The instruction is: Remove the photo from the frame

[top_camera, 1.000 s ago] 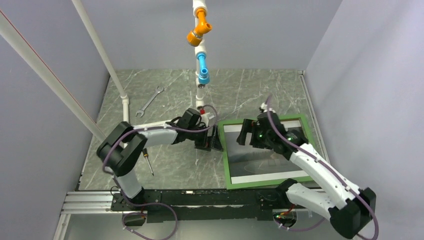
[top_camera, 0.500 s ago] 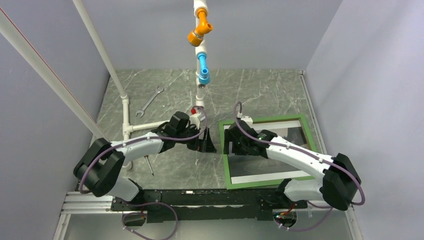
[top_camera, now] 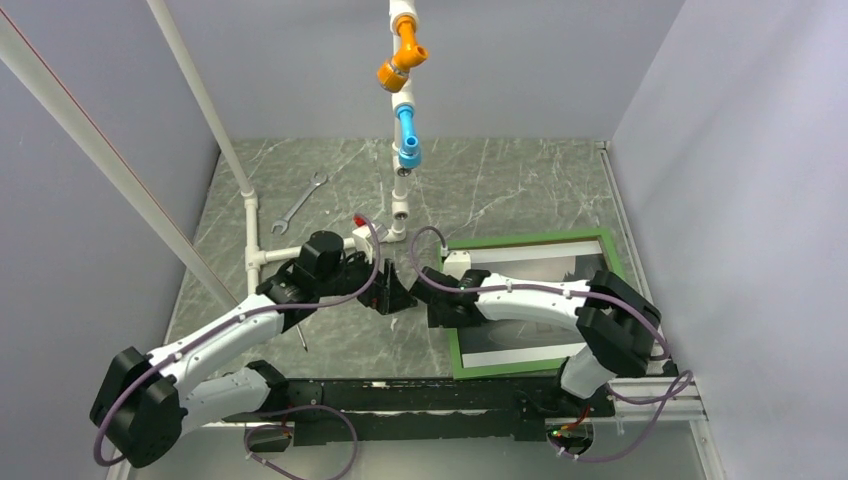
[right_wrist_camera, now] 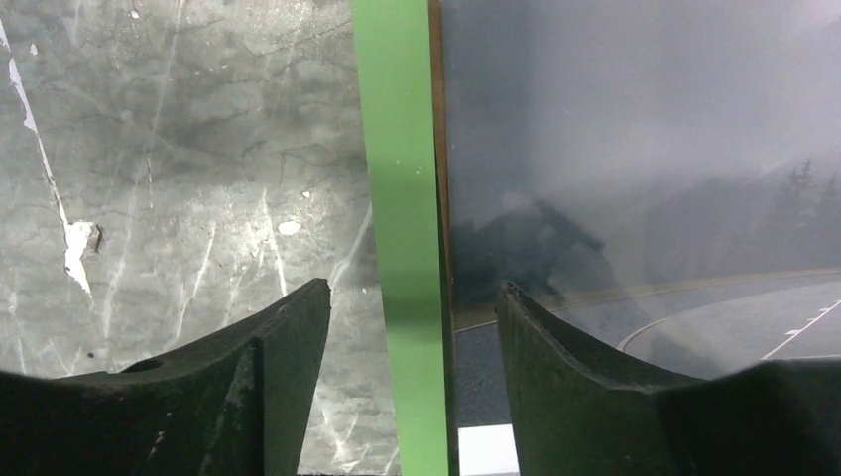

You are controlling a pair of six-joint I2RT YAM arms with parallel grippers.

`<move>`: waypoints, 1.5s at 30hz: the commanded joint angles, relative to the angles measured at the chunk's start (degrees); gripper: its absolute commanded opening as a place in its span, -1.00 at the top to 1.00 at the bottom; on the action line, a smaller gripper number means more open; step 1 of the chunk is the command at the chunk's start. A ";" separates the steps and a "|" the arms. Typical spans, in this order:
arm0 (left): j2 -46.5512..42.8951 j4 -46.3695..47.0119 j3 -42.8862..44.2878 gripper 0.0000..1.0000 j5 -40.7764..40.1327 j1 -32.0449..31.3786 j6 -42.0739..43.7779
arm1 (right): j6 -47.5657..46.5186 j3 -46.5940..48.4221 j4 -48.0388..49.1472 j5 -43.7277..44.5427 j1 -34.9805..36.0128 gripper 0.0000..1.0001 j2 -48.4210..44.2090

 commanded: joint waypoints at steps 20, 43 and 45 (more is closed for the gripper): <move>-8.12 -9.70 2.21 -0.99 -3.11 -0.58 3.34 | 1.48 7.15 -4.51 6.20 3.40 1.00 -3.08; -6.59 -6.20 0.27 -0.99 -3.07 -0.56 0.14 | -7.78 -9.50 12.63 -9.04 -5.69 1.00 -31.84; -6.08 -4.49 -0.65 -0.99 -3.77 -0.58 -1.27 | -7.78 -12.27 17.10 -11.63 -7.33 1.00 -30.99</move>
